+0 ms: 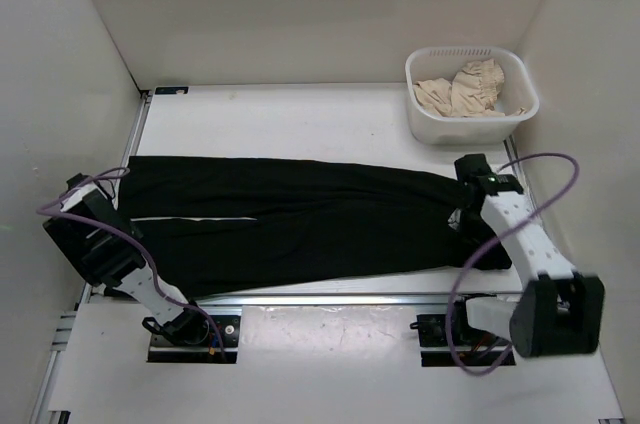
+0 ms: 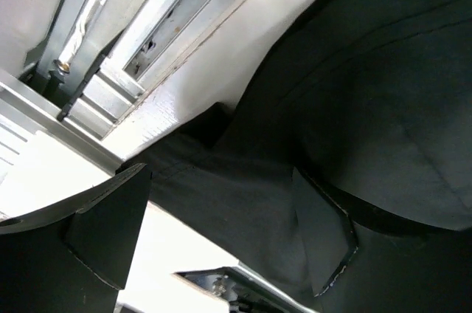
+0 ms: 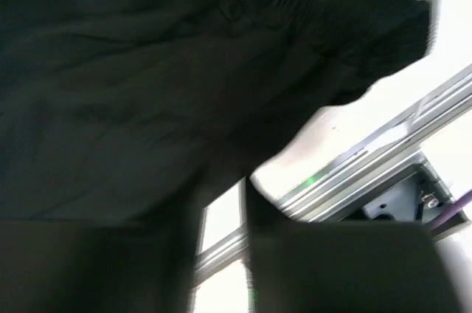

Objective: Fold and stack the trousers
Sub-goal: Flatten the trousers out

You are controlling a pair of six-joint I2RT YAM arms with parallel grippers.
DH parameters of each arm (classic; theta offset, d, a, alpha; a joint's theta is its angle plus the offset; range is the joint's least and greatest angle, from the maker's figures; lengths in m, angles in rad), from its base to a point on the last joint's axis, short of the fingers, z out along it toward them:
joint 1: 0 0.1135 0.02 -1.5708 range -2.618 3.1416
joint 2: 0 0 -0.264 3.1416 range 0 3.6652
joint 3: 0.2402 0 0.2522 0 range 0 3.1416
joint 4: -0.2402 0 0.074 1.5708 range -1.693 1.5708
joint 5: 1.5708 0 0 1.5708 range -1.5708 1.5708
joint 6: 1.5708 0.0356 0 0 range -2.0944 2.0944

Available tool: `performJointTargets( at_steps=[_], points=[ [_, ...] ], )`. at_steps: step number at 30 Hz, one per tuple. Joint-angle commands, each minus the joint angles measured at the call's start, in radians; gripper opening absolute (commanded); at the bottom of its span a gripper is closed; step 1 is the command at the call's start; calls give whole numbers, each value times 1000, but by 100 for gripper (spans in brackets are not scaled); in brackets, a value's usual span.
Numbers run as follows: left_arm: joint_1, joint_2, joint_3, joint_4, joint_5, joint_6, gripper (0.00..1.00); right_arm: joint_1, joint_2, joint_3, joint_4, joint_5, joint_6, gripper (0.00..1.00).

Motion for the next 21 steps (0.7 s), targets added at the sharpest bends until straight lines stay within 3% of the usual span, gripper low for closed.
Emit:
performJointTargets(
  at_steps=[1,4,9,11,16,21],
  points=[
    [-30,74,51,57,30,-11,89,-40,183,-88,64,-70,50,13],
    [-30,109,72,68,-24,-11,89,-95,166,-232,125,-178,62,1],
    [-30,86,28,79,-56,-11,89,-231,-14,-458,132,-285,119,0],
    [-30,53,17,79,-56,-11,89,-282,-94,-468,73,-298,119,0],
    [-30,-15,149,-61,32,-11,89,-305,-171,-261,-69,-232,-3,7],
    [-100,-47,434,-219,201,-11,90,-305,-85,52,-132,-200,-94,27]
  ],
)
